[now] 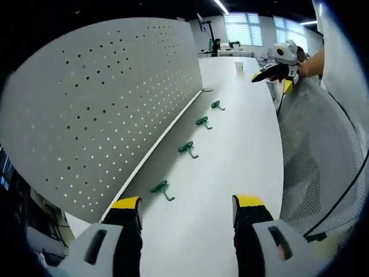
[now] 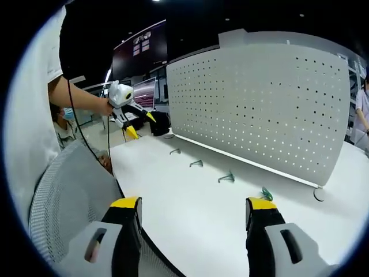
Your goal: Insert the hook assembly into the mounting plate slot until the hook locks in place.
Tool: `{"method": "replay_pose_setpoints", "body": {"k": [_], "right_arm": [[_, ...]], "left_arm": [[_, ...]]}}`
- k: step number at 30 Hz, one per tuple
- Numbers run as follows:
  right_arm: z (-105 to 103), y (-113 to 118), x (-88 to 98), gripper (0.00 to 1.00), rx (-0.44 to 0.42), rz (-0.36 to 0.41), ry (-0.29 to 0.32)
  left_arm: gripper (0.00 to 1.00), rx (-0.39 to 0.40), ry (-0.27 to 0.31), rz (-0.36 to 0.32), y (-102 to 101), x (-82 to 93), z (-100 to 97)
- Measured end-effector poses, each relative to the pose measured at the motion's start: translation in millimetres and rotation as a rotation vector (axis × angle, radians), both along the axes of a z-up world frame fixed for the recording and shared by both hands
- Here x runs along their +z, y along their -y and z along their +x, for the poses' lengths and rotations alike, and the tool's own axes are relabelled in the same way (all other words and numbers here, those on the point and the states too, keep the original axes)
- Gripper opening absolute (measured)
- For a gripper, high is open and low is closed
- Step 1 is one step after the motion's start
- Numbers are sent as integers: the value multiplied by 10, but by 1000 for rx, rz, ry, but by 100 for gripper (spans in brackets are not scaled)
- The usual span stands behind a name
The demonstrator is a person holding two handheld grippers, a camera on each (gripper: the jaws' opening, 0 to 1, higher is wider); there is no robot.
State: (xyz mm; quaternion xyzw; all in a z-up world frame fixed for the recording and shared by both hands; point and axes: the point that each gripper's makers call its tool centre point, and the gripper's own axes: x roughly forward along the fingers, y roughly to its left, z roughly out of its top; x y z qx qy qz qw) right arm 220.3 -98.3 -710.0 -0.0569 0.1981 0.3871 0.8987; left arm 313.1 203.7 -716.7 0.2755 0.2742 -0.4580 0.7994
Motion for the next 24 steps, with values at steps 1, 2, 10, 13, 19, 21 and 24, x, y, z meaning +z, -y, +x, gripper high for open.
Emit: {"method": "replay_pose_setpoints", "body": {"k": [1, 2, 10, 13, 19, 21, 24], "right_arm": [[0, 5, -3, 71, -1, -1, -1], [2, 9, -6, 71, -2, -2, -1], [-9, -3, -25, 70, 6, -11, -9], [-24, -15, -32, 70, 15, -12, -13], [-37, -23, -50, 70, 23, -21, -19], [-42, -25, -59, 70, 27, -27, -21], [-46, -32, -65, 70, 28, -30, -22]], "left_arm": [[65, -10, 0, 14, -2, -13, 11], [65, -25, 0, 31, -6, -31, 24], [66, -126, -35, 116, -11, -186, 80], [67, -150, -42, 145, -23, -225, 137], [66, -199, -42, 186, -25, -275, 242], [65, -215, -45, 202, -30, -304, 271], [64, -258, -48, 237, -22, -352, 302]]}}
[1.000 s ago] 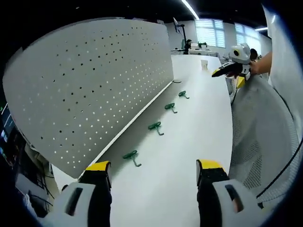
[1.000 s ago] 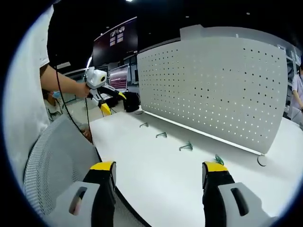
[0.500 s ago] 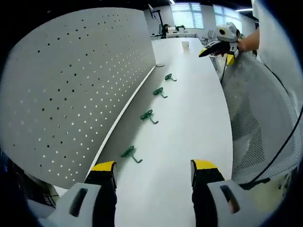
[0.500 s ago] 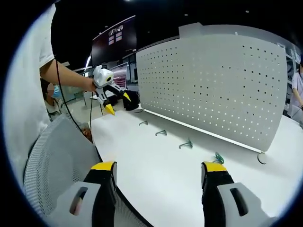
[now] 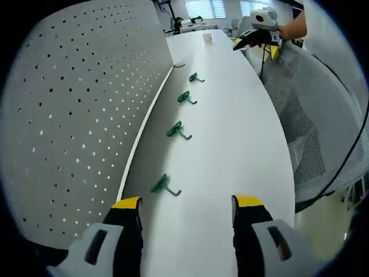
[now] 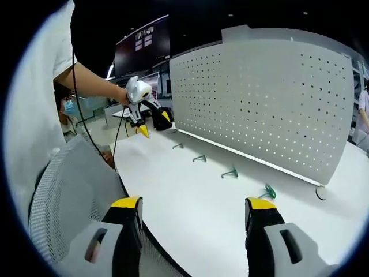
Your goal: Insert the hook assembly into the mounting plate slot until the hook locks in place.
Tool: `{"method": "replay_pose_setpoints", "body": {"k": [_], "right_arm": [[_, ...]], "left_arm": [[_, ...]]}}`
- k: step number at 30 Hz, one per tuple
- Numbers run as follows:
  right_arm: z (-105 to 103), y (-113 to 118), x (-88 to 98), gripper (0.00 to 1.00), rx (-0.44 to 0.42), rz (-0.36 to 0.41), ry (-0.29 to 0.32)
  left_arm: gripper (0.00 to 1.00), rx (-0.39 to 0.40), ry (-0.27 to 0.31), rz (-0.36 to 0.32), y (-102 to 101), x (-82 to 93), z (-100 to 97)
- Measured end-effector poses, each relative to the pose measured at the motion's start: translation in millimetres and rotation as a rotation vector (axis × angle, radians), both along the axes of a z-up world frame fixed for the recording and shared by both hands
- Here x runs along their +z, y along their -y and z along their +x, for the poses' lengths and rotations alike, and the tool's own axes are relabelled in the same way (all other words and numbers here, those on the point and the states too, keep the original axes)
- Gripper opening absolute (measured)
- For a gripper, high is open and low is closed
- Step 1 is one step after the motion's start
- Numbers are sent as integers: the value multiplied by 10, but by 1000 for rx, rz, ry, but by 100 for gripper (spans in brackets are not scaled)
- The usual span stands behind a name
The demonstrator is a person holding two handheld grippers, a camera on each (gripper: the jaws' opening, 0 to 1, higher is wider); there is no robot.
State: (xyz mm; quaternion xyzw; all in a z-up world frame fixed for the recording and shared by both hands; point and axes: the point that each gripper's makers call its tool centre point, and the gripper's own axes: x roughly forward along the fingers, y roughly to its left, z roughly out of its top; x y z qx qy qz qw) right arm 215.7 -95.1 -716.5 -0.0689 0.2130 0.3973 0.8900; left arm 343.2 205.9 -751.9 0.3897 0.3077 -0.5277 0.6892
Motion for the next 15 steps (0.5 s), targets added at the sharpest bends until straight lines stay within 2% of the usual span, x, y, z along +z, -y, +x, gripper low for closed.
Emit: {"method": "replay_pose_setpoints", "body": {"k": [13, 15], "right_arm": [[-1, -2, -11, 70, -2, -3, -6], [-6, 2, -24, 69, 4, -14, -5]], "left_arm": [[54, -104, 19, 121, -42, -161, 292], [52, -130, 37, 144, -50, -177, 355]]}}
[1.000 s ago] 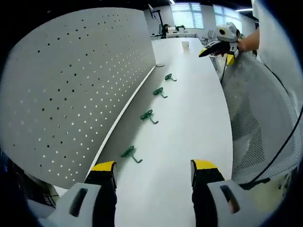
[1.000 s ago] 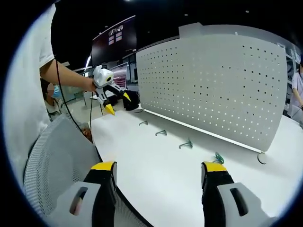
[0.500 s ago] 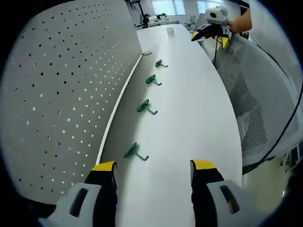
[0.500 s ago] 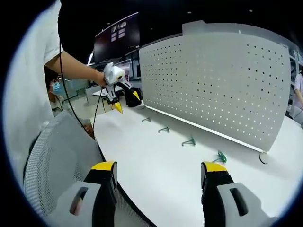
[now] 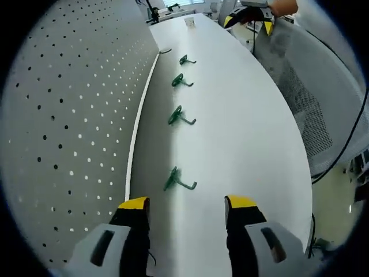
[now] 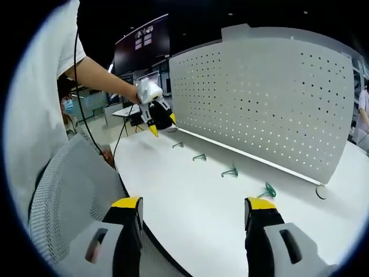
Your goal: Insert the hook assembly into the mounting plate slot until the hook locks in place.
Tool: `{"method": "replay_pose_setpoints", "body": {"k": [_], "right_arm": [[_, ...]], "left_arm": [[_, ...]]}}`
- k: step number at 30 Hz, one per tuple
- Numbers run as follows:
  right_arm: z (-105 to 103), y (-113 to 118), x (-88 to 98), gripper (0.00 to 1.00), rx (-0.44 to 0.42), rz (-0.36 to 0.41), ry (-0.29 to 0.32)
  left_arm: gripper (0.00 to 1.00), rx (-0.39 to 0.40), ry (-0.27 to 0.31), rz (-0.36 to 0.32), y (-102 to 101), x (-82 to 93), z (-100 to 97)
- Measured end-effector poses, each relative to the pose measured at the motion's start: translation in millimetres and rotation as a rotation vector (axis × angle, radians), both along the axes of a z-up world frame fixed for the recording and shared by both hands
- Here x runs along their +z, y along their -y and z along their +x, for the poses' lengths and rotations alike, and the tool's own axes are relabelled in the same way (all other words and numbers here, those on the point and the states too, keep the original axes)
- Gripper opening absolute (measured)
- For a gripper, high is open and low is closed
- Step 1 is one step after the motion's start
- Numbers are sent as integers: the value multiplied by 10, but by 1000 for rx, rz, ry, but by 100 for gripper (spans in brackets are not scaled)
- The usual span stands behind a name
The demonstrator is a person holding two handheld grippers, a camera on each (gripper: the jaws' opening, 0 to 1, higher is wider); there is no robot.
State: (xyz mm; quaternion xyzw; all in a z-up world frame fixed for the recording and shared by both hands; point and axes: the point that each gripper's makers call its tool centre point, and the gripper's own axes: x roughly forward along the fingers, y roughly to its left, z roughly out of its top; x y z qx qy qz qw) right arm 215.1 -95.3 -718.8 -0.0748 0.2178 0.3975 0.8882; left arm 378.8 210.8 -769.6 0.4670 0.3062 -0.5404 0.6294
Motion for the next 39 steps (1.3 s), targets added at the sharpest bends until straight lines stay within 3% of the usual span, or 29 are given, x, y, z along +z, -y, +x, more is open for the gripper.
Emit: {"method": "replay_pose_setpoints", "body": {"k": [12, 16, 21, 24, 39], "right_arm": [[13, 24, 0, 68, -8, 6, -3], [7, 16, -7, 68, -2, 1, -4], [23, 32, -9, 68, -16, 9, -10], [22, 38, -17, 67, -20, 6, -12], [18, 55, -33, 66, -26, -5, -18]], "left_arm": [[48, -76, -15, 29, 109, -78, 161], [43, -90, -8, 67, 96, -159, 251], [38, -117, -15, 86, 130, -221, 275], [41, -124, -33, 79, 172, -258, 284], [35, -177, -58, 171, 193, -470, 332]]}}
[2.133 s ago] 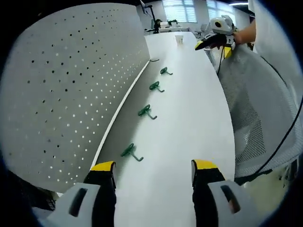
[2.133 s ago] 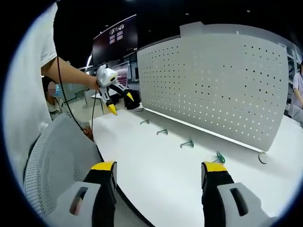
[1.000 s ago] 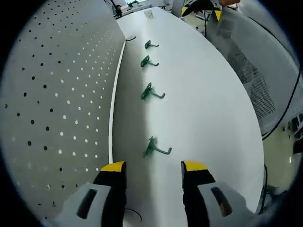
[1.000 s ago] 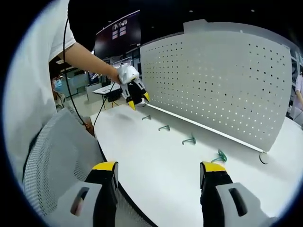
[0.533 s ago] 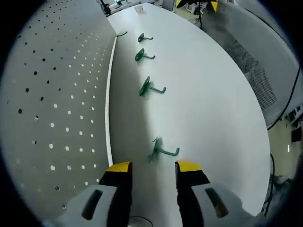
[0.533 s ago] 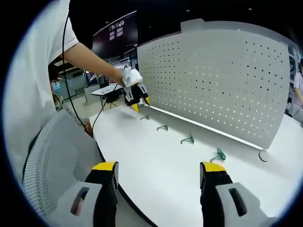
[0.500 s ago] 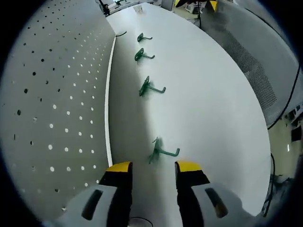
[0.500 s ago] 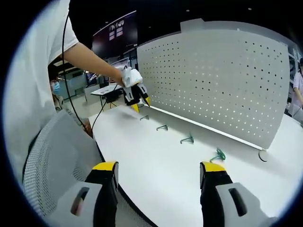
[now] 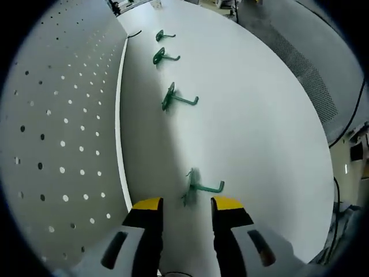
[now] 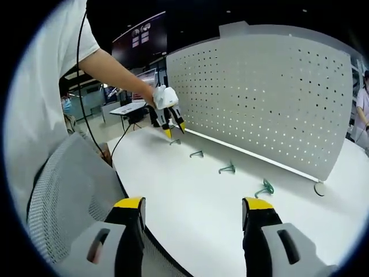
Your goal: Insert the hook assembly into the mounting plate slot until the hook locks in place.
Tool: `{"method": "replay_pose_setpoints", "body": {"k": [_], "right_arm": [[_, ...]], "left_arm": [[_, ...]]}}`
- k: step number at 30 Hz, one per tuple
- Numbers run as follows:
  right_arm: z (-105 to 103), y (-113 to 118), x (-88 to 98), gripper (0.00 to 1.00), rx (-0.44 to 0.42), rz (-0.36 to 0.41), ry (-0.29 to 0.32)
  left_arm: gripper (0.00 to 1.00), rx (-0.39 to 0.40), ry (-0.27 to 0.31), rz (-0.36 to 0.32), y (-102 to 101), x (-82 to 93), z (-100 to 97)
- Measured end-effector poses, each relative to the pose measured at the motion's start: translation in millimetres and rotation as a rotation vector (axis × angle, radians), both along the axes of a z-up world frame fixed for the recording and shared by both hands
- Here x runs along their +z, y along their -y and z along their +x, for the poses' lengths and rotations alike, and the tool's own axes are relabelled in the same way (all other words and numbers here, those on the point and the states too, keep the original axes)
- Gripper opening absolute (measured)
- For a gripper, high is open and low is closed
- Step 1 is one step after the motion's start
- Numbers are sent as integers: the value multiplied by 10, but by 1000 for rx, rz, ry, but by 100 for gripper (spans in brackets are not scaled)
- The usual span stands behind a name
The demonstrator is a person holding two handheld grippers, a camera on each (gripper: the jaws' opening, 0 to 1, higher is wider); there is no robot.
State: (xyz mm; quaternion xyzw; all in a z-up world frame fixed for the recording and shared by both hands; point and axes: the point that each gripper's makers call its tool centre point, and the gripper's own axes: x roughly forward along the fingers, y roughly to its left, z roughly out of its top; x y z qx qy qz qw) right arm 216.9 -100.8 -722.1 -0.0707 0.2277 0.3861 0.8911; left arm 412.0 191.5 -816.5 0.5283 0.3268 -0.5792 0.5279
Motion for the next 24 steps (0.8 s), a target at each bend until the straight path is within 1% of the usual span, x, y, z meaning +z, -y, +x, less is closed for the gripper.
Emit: {"method": "replay_pose_setpoints", "body": {"k": [4, 6, 9, 11, 13, 14, 19, 22, 24], "right_arm": [[-6, 1, 2, 65, -1, -2, 1], [-7, 3, -3, 64, 0, -3, -1], [-7, 3, -1, 64, -2, 1, -2], [-6, 5, -3, 64, -2, -1, -2], [-7, 8, -4, 64, -3, -1, -2], [-5, 9, -4, 64, -4, -1, -2], [1, 17, 1, 64, -9, 2, -2], [0, 16, -1, 64, -8, 2, -3], [0, 16, -1, 63, -8, 3, -3]], "left_arm": [[33, -3, -9, 11, -3, -50, 7], [33, 10, -23, 6, 7, -69, 8], [30, -3, -27, 20, -8, -92, -5], [30, 4, -32, 16, -4, -94, -6], [29, -3, -33, 27, -22, -113, 5], [29, 0, -37, 18, -10, -120, 4], [26, -5, -57, 19, -16, -127, -16], [25, 15, -70, 17, -19, -130, -9], [24, 15, -70, 16, -13, -132, -9]]}}
